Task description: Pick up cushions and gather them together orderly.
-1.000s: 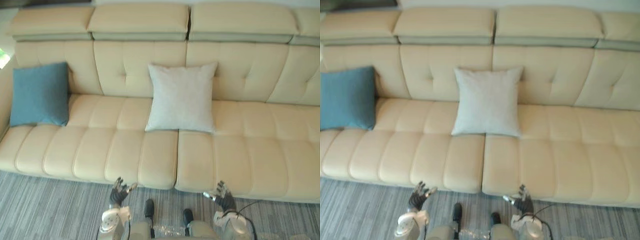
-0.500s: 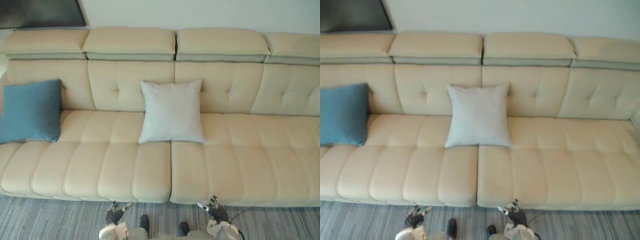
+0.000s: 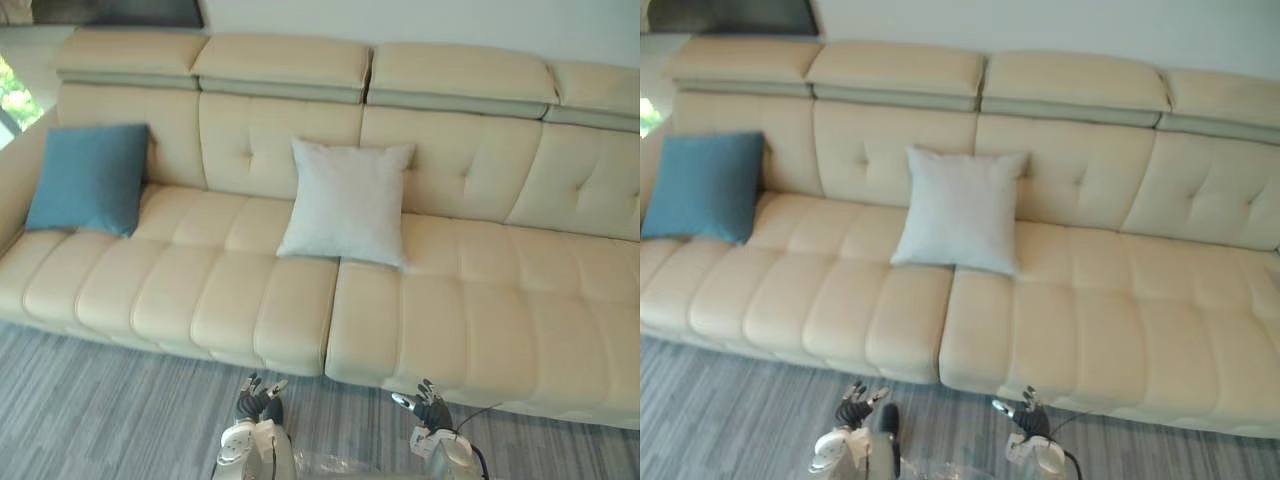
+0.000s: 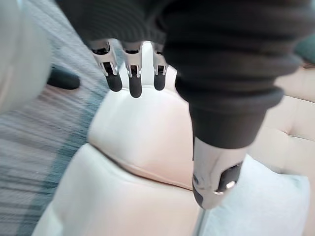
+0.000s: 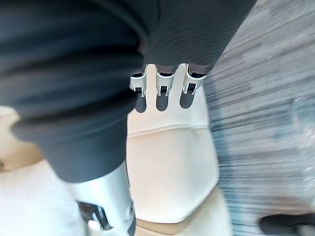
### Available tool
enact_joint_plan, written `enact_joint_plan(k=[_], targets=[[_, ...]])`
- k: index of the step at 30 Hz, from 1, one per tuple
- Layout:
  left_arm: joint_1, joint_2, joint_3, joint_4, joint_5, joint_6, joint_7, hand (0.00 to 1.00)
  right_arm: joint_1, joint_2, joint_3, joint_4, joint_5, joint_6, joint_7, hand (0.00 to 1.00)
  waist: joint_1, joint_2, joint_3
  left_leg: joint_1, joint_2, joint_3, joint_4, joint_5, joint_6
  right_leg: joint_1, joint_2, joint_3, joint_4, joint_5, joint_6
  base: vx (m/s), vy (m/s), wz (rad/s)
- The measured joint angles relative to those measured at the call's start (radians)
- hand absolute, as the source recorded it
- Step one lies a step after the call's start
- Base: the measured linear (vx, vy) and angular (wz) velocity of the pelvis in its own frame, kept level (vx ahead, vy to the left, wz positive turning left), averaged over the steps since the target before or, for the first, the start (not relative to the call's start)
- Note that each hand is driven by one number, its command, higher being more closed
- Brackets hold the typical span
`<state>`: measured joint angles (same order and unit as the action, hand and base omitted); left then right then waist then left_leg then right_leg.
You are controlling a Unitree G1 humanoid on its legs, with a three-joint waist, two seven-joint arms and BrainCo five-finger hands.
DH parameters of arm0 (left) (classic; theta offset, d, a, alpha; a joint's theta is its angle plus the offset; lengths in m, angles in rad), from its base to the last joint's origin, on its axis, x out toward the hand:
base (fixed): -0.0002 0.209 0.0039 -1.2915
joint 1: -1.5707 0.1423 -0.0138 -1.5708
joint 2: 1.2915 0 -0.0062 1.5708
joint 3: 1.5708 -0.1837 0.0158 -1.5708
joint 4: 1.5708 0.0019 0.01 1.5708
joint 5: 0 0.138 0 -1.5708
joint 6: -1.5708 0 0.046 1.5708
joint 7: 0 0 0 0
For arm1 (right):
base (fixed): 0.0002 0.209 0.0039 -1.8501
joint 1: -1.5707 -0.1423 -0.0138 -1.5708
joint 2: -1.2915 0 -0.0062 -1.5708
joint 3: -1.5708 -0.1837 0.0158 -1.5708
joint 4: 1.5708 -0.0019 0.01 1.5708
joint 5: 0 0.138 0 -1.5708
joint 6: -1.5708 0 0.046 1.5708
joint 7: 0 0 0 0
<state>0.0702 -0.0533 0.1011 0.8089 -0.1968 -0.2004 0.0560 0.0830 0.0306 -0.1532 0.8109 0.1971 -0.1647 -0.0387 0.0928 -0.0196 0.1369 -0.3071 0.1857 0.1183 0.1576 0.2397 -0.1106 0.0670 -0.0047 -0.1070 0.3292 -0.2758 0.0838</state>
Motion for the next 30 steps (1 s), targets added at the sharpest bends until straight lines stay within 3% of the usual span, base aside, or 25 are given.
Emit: enact_joint_plan(k=[1, 2, 3, 4, 6, 7, 9, 10, 12, 13, 19, 25, 26, 27, 29, 30], targets=[[-0.002, 0.001, 0.000, -0.005, 0.000, 0.001, 0.000, 0.00, -0.006, -0.001, 0.001, -0.003, 0.000, -0.001, -0.002, 0.00, 0.003, -0.013, 0.008, -0.010, -0.003, 0.011, 0.157, -0.159, 0.025, -0.013, -0.006, -0.016, 0.010, -0.009, -0.055, -0.31, -0.109, 0.07], [-0.003, 0.002, 0.000, -0.005, 0.000, 0.001, 0.000, 0.00, -0.009, -0.001, 0.001, -0.005, 0.000, -0.001, -0.002, 0.00, 0.004, -0.015, 0.009, -0.011, -0.005, 0.011, 0.187, -0.190, 0.032, -0.018, -0.009, -0.018, 0.014, -0.013, -0.062, -0.22, -0.052, -0.52], [-0.007, 0.000, 0.000, -0.002, 0.000, 0.003, -0.001, 0.00, -0.022, -0.002, 0.002, -0.013, 0.000, -0.005, -0.001, 0.00, 0.004, -0.016, 0.009, -0.021, -0.006, 0.009, 0.327, -0.305, 0.048, -0.035, -0.021, -0.023, 0.014, -0.027, -0.086, -0.21, 0.010, -0.79], [-0.013, 0.001, -0.003, 0.005, 0.001, 0.010, -0.002, 0.00, -0.021, -0.003, 0.001, -0.012, 0.000, -0.003, -0.001, 0.00, 0.003, -0.015, 0.009, -0.016, 0.001, 0.002, 0.451, -0.381, 0.036, -0.051, -0.031, -0.025, -0.002, -0.033, -0.097, -0.21, 0.027, -0.77], [-0.017, 0.001, -0.003, 0.011, 0.001, 0.015, -0.003, 0.00, -0.010, -0.002, 0.001, -0.010, 0.001, -0.002, -0.001, 0.00, -0.007, -0.011, 0.009, 0.009, 0.004, -0.028, 0.518, -0.434, 0.023, -0.062, -0.037, -0.022, -0.001, -0.032, -0.097, -0.22, 0.124, -0.31], [-0.021, 0.001, -0.003, 0.021, 0.002, 0.016, -0.003, 0.00, 0.034, -0.001, -0.002, -0.005, 0.001, 0.007, -0.002, 0.00, -0.027, -0.002, 0.002, 0.074, 0.001, -0.087, 0.513, -0.499, 0.002, -0.066, -0.040, -0.028, 0.010, -0.027, -0.088, -0.20, 0.153, 0.00], [-0.023, 0.000, -0.004, 0.034, 0.003, 0.016, -0.002, 0.00, 0.050, -0.005, -0.009, 0.009, 0.001, 0.015, -0.001, 0.00, -0.042, 0.007, -0.008, 0.118, -0.015, -0.120, 0.412, -0.537, -0.012, -0.072, -0.034, -0.021, 0.006, -0.019, -0.067, -0.15, 0.181, 0.09], [-0.022, 0.023, -0.015, 0.069, 0.002, 0.017, -0.002, 0.00, 0.039, 0.009, -0.023, 0.066, 0.001, 0.019, 0.001, 0.00, -0.046, -0.027, -0.034, 0.174, -0.060, -0.122, 0.240, -0.514, -0.007, -0.097, -0.049, 0.025, -0.041, 0.011, -0.041, -0.14, 0.204, -0.04], [-0.016, 0.045, -0.028, 0.084, 0.002, 0.018, -0.002, 0.00, 0.039, 0.014, -0.024, 0.085, 0.001, 0.018, 0.007, 0.00, -0.050, -0.047, -0.048, 0.188, -0.091, -0.122, 0.176, -0.469, 0.009, -0.091, -0.060, 0.056, -0.097, 0.054, -0.038, -0.12, 0.175, 0.05], [-0.009, 0.059, -0.046, 0.118, 0.003, 0.018, -0.002, 0.00, 0.038, 0.004, -0.032, 0.121, 0.001, 0.017, 0.011, 0.00, -0.053, -0.042, -0.048, 0.201, -0.109, -0.121, 0.153, -0.450, 0.025, -0.061, -0.077, 0.064, -0.160, 0.093, -0.024, -0.12, 0.151, 0.12], [0.000, 0.081, -0.049, 0.184, 0.020, 0.013, -0.004, 0.00, 0.022, -0.012, -0.038, 0.156, 0.001, 0.016, 0.021, 0.00, -0.053, -0.015, -0.080, 0.256, -0.144, -0.042, 0.020, -0.373, 0.050, -0.071, -0.103, 0.149, -0.245, 0.170, -0.010, -0.10, 0.108, -0.31], [-0.011, 0.079, -0.038, 0.196, 0.042, 0.011, -0.020, 0.00, -0.001, -0.014, -0.043, 0.164, 0.000, 0.016, 0.021, 0.00, -0.054, -0.019, -0.068, 0.276, -0.126, 0.068, 0.007, -0.386, 0.043, -0.121, -0.081, 0.272, -0.269, 0.227, 0.000, -0.05, 0.021, -0.70], [-0.012, 0.080, -0.033, 0.192, 0.044, 0.010, -0.020, 0.00, -0.013, -0.015, -0.040, 0.167, 0.000, 0.017, 0.021, 0.00, -0.053, -0.018, -0.059, 0.275, -0.112, 0.106, 0.019, -0.401, 0.041, -0.142, -0.076, 0.265, -0.269, 0.247, -0.012, -0.05, -0.010, -1.01], [-0.024, 0.080, -0.026, 0.192, 0.047, 0.012, -0.019, 0.00, -0.036, -0.016, -0.034, 0.170, 0.000, 0.017, 0.021, 0.00, -0.059, -0.004, -0.032, 0.272, -0.081, 0.141, 0.045, -0.411, 0.047, -0.147, -0.087, 0.146, -0.260, 0.242, -0.089, -0.07, -0.030, -0.98], [-0.036, 0.081, -0.028, 0.193, 0.048, 0.012, -0.019, 0.00, -0.049, -0.027, -0.028, 0.178, -0.001, 0.017, 0.021, 0.00, -0.069, -0.006, -0.010, 0.274, -0.056, 0.182, 0.079, -0.421, 0.041, -0.156, -0.143, -0.075, -0.212, 0.240, -0.146, -0.01, -0.014, -0.71], [-0.042, 0.090, -0.027, 0.194, 0.049, 0.015, -0.019, 0.00, -0.046, -0.033, -0.027, 0.193, -0.001, 0.018, 0.023, 0.00, -0.075, -0.010, -0.008, 0.272, -0.046, 0.198, 0.102, -0.428, 0.035, -0.172, -0.145, -0.112, -0.194, 0.284, -0.107, 0.05, -0.018, -0.88]])
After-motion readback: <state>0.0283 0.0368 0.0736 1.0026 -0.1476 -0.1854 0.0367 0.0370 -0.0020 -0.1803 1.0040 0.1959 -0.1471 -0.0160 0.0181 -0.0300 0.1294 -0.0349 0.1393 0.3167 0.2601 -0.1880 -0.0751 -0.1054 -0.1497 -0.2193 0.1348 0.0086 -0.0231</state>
